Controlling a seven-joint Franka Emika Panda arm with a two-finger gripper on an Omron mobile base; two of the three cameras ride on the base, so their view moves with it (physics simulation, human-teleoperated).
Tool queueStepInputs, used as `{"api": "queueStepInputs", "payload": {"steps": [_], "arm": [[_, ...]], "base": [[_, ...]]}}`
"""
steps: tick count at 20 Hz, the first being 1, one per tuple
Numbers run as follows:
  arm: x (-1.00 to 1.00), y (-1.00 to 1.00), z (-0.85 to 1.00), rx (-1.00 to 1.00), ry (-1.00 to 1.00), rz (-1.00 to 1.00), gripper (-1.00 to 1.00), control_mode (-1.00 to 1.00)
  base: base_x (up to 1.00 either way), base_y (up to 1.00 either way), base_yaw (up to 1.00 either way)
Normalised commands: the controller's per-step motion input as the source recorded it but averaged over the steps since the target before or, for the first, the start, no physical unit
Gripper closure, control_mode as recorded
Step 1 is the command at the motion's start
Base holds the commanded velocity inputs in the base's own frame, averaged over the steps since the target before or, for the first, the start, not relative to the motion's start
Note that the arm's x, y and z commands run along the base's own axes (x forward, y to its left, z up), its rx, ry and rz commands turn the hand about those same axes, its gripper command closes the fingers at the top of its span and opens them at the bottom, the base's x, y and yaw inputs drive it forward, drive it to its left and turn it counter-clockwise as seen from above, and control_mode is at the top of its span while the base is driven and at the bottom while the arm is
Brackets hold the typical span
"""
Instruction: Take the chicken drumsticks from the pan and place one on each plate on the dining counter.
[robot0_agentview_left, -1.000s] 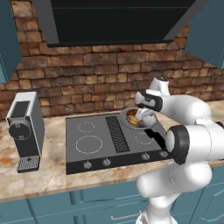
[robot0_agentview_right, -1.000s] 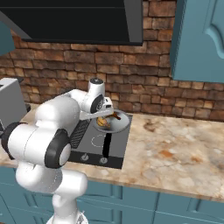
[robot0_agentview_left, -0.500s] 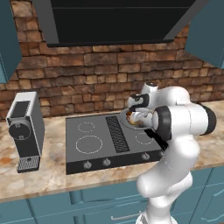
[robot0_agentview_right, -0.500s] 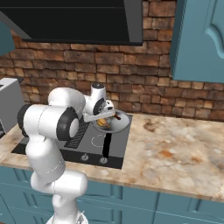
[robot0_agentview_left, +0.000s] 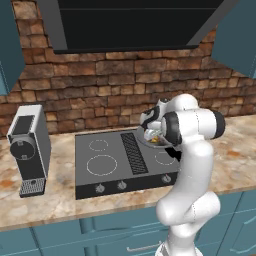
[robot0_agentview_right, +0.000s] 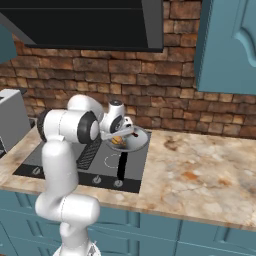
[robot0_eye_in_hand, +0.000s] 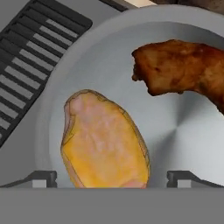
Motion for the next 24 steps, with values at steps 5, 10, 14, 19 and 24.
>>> {"api": "queueStepInputs", "payload": {"steps": [5,10,14,19,24], "arm": [[0.46,0.00,-0.54,-0.03,0.02,0.00,-1.00,-1.00],[0.00,0.00,-0.88,-0.02,0.14,0.00,1.00,-1.00],[-0.47,-0.38,-0.22,0.17,-0.09,-0.11,1.00,-1.00],[-0.60,-0.34,0.88,0.29,-0.27,-0.01,1.00,-1.00],[-0.58,-0.16,1.00,0.19,-0.12,0.03,1.00,-1.00]], "base": [[0.00,0.00,0.00],[0.00,0.00,0.00],[0.00,0.00,0.00],[0.00,0.00,0.00],[0.00,0.00,0.00]]}}
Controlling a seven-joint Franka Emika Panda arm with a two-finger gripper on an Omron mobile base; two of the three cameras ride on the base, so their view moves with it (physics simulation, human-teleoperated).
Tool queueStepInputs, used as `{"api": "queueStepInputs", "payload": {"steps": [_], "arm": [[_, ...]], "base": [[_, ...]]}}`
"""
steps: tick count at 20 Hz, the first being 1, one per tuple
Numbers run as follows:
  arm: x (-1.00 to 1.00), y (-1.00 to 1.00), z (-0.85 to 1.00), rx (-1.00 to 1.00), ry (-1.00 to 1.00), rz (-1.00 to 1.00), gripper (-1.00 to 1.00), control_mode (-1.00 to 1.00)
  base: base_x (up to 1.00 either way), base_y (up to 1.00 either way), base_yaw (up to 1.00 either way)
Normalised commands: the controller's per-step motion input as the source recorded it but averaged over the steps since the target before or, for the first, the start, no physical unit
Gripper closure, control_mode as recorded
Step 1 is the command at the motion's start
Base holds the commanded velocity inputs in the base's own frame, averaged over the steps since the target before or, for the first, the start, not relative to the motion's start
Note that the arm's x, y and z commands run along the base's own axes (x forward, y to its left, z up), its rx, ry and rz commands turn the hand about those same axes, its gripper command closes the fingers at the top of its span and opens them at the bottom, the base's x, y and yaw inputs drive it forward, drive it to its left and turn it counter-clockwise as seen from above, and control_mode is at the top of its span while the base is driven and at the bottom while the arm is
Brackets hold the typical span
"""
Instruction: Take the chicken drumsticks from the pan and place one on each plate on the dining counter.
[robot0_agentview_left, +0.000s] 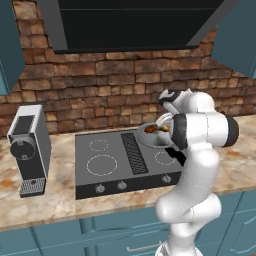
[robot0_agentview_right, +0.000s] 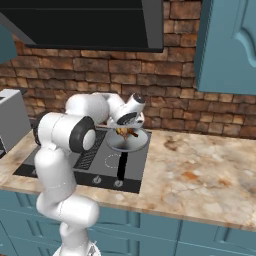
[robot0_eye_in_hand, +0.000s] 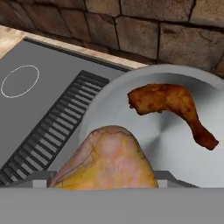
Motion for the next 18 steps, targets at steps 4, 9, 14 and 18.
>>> {"api": "queueStepInputs", "payload": {"steps": [4,9,14,18], "arm": [[-0.86,-0.10,0.98,0.01,0.00,-0.01,1.00,-1.00],[-0.91,0.18,0.82,-0.17,0.01,-0.03,1.00,-1.00],[-0.96,0.81,0.23,-0.43,0.00,0.00,1.00,-1.00],[-0.63,0.91,0.16,-0.46,0.00,0.00,1.00,-1.00]], "base": [[0.00,0.00,0.00],[0.00,0.00,0.00],[0.00,0.00,0.00],[0.00,0.00,0.00]]}}
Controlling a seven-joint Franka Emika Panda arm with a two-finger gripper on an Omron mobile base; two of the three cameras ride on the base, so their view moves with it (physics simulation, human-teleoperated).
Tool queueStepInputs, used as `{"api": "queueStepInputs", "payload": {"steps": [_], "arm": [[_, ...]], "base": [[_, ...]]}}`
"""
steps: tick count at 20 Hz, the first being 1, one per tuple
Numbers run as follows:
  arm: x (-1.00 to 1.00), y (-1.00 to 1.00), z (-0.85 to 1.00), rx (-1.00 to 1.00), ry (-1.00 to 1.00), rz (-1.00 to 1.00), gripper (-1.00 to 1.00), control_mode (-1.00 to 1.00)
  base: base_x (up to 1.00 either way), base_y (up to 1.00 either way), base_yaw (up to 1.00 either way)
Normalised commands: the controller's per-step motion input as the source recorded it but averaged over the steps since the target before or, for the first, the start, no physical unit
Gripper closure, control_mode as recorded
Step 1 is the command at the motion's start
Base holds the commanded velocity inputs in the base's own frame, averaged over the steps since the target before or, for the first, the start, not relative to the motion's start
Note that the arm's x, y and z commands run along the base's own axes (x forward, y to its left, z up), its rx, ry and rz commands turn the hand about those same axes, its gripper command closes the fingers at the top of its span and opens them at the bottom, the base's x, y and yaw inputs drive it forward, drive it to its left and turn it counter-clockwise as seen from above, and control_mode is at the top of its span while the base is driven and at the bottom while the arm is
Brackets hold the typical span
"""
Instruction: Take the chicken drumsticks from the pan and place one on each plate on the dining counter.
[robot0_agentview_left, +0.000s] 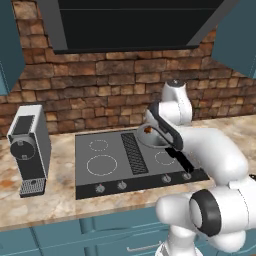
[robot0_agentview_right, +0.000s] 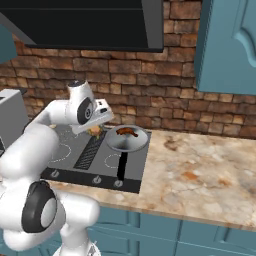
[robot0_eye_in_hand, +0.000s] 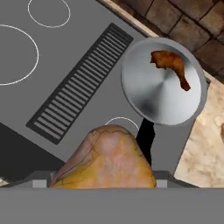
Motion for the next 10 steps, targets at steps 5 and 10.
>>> {"api": "queueStepInputs", "payload": {"steps": [5,10], "arm": [[-0.51,0.72,0.15,-0.38,0.00,0.00,1.00,-1.00],[0.00,0.00,0.00,0.00,0.00,0.00,1.00,1.00]], "base": [[0.00,0.00,0.00],[-0.67,0.11,0.00]]}}
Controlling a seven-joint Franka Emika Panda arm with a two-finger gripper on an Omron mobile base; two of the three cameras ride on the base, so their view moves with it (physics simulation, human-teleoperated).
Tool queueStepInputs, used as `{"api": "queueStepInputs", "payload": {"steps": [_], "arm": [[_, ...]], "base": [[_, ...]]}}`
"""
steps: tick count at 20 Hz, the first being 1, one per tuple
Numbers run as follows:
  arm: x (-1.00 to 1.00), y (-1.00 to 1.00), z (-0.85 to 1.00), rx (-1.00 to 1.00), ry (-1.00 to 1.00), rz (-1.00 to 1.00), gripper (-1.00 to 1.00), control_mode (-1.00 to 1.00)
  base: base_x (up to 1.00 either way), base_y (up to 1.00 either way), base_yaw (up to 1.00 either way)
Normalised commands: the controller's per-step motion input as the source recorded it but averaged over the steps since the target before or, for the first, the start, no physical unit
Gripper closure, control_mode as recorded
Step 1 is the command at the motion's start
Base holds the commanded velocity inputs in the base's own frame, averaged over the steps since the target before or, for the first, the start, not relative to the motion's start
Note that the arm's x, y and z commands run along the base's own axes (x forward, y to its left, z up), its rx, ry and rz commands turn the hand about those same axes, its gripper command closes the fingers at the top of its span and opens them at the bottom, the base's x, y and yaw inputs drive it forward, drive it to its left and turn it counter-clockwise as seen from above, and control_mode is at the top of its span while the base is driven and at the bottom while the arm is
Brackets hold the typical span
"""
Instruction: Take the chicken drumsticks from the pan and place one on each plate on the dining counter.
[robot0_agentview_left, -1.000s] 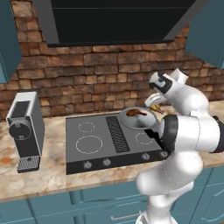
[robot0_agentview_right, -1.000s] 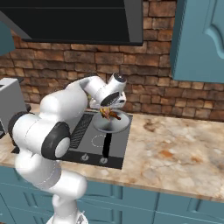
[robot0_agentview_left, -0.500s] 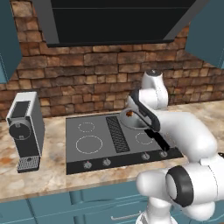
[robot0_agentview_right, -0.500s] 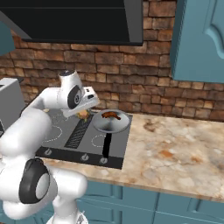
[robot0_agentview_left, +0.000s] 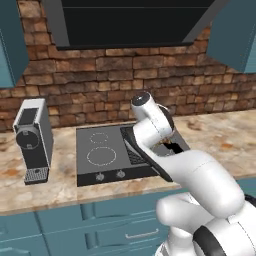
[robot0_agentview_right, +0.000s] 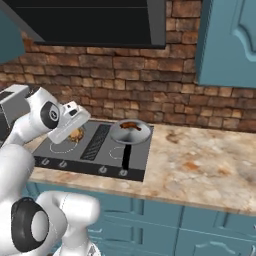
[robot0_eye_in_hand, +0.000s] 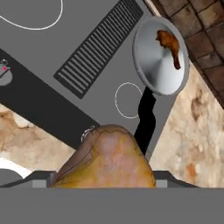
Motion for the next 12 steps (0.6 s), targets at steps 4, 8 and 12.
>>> {"api": "queueStepInputs", "payload": {"steps": [4,8,12], "arm": [[0.00,0.00,0.00,0.00,0.00,0.00,1.00,1.00],[0.00,0.00,0.00,0.00,0.00,0.00,1.00,1.00],[0.00,0.00,0.00,0.00,0.00,0.00,1.00,1.00]], "base": [[-0.66,-0.32,-0.26],[-0.18,-0.19,-0.60],[0.03,0.00,-0.81]]}}
